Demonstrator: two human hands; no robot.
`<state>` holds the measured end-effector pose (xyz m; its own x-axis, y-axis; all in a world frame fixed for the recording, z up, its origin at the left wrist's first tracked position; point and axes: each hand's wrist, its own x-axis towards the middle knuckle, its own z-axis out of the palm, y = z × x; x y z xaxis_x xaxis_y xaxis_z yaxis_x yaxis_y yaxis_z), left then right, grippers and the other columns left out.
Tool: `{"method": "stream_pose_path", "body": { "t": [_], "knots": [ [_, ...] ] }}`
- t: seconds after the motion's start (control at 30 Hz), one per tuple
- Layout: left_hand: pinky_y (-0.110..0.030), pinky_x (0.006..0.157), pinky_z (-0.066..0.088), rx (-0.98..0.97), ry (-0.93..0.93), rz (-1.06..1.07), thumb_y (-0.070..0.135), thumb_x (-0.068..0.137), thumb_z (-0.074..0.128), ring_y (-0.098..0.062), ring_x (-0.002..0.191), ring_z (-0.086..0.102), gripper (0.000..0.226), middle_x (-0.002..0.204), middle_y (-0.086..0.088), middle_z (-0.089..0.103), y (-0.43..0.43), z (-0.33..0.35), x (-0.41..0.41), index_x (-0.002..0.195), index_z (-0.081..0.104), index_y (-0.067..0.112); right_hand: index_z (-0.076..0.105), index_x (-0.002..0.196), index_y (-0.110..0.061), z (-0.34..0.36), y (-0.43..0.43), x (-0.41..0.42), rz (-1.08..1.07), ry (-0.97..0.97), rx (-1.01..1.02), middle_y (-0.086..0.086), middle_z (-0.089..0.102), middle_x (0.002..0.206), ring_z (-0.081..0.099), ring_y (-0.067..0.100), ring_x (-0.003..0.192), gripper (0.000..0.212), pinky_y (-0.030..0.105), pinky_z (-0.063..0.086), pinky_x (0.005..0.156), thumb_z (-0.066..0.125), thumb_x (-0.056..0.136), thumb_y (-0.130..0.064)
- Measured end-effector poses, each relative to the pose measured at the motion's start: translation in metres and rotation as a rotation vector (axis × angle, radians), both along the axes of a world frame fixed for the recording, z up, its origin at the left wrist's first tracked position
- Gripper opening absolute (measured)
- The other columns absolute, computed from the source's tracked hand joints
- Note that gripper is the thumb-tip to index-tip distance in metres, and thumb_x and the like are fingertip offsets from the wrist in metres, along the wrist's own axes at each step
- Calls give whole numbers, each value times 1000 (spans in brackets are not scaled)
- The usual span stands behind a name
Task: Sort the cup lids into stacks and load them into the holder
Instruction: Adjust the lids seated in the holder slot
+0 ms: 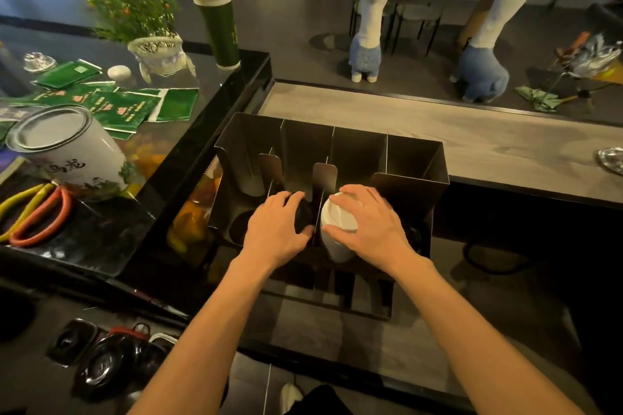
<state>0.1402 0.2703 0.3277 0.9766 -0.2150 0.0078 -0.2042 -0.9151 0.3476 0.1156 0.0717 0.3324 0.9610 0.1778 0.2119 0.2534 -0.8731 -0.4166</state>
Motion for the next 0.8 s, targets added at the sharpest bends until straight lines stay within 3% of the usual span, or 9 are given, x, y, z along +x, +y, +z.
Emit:
{"method": "stream_pose_path", "body": {
  "t": [0.23, 0.37, 0.47, 0.6, 0.8],
  "knots": [
    [-45, 120, 36, -136, 90, -30, 42, 88, 76, -20, 150, 32, 91, 164, 2, 31, 5, 3, 2, 160, 22, 24, 51, 142, -36, 6, -9, 3, 67, 108, 31, -13, 36, 153, 27, 9, 141, 57, 40, 28, 115, 64, 90, -56],
    [-42, 122, 33, -170, -21, -51, 51, 86, 75, -18, 151, 29, 86, 162, 3, 33, 13, -2, -3, 155, 34, 21, 51, 141, -34, 5, -11, 1, 17, 32, 55, -10, 42, 149, 34, 12, 138, 62, 42, 31, 113, 64, 87, -61],
    [-32, 112, 38, -192, -115, -27, 45, 88, 75, -16, 140, 43, 69, 149, 3, 48, 15, -8, -8, 146, 47, 20, 51, 139, -33, -2, -10, -1, 30, 20, 37, -11, 41, 146, 33, 10, 134, 62, 40, 36, 109, 69, 85, -57],
    [-26, 102, 38, -255, -74, -24, 39, 85, 79, -13, 135, 46, 72, 147, 6, 48, 13, -7, -5, 146, 45, 23, 48, 141, -35, 1, -15, 4, 127, 87, 75, -16, 39, 148, 30, 6, 139, 62, 40, 38, 111, 72, 86, -50],
    [-37, 116, 34, -208, -103, -80, 42, 87, 76, -17, 144, 40, 72, 154, 3, 43, 12, -10, -6, 149, 45, 22, 45, 142, -35, 1, -18, 3, 167, 7, -69, -8, 36, 156, 28, 14, 146, 64, 38, 22, 121, 65, 87, -60]
  ]
}}
